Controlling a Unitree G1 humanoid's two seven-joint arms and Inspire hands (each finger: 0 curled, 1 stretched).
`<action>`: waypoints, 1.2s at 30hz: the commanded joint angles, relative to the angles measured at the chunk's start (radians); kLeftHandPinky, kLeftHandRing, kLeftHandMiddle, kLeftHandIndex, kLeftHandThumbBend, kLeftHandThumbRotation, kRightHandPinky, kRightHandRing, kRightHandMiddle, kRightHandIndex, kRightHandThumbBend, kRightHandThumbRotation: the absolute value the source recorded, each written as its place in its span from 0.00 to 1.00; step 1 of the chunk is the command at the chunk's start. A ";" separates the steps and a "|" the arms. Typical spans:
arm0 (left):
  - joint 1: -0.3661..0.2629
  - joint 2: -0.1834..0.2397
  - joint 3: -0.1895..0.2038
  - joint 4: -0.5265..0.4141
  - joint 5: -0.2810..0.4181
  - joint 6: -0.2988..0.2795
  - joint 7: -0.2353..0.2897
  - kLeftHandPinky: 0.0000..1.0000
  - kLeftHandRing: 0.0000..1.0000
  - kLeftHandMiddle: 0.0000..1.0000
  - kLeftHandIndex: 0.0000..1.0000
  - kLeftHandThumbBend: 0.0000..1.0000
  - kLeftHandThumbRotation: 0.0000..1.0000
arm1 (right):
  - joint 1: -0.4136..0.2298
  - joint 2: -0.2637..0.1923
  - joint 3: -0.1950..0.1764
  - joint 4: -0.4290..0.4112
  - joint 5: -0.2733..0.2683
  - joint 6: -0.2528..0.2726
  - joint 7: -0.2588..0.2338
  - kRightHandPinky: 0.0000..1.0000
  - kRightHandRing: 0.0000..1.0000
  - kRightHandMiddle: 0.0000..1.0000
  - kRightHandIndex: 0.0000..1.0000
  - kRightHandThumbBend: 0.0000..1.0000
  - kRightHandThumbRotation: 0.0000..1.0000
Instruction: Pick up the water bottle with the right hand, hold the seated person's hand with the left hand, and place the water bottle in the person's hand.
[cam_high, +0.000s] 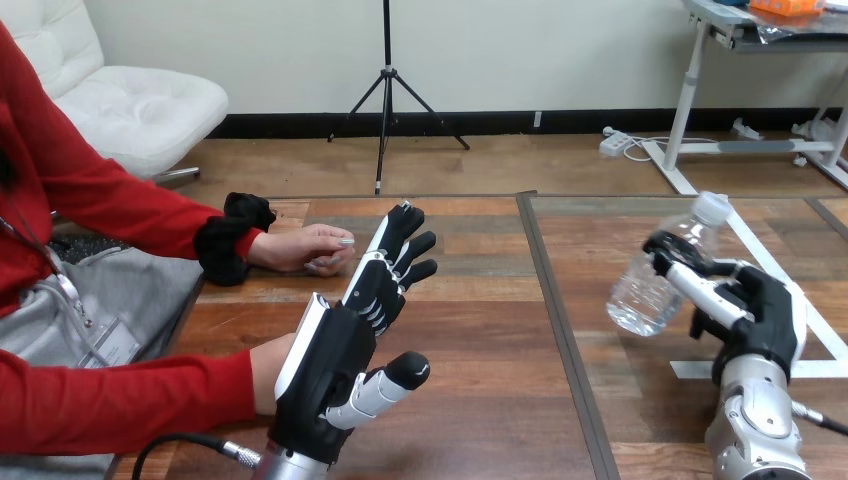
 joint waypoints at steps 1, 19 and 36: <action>-0.059 -0.001 0.009 -0.005 0.018 0.001 0.020 0.88 0.94 0.98 0.99 1.00 0.80 | -0.037 -0.002 0.031 -0.094 -0.017 -0.067 0.023 0.05 0.09 0.14 0.14 0.65 0.00; -0.054 0.004 0.008 -0.008 0.047 -0.008 0.063 0.88 0.94 0.98 0.99 1.00 0.79 | 0.047 0.018 0.105 -0.242 -0.048 -0.084 0.070 0.05 0.08 0.13 0.13 0.63 0.00; -0.064 0.035 0.039 -0.014 0.182 -0.044 0.217 0.88 0.95 0.99 1.00 1.00 0.81 | 0.154 0.038 0.162 -0.441 -0.074 -0.050 0.087 0.04 0.08 0.12 0.13 0.59 0.00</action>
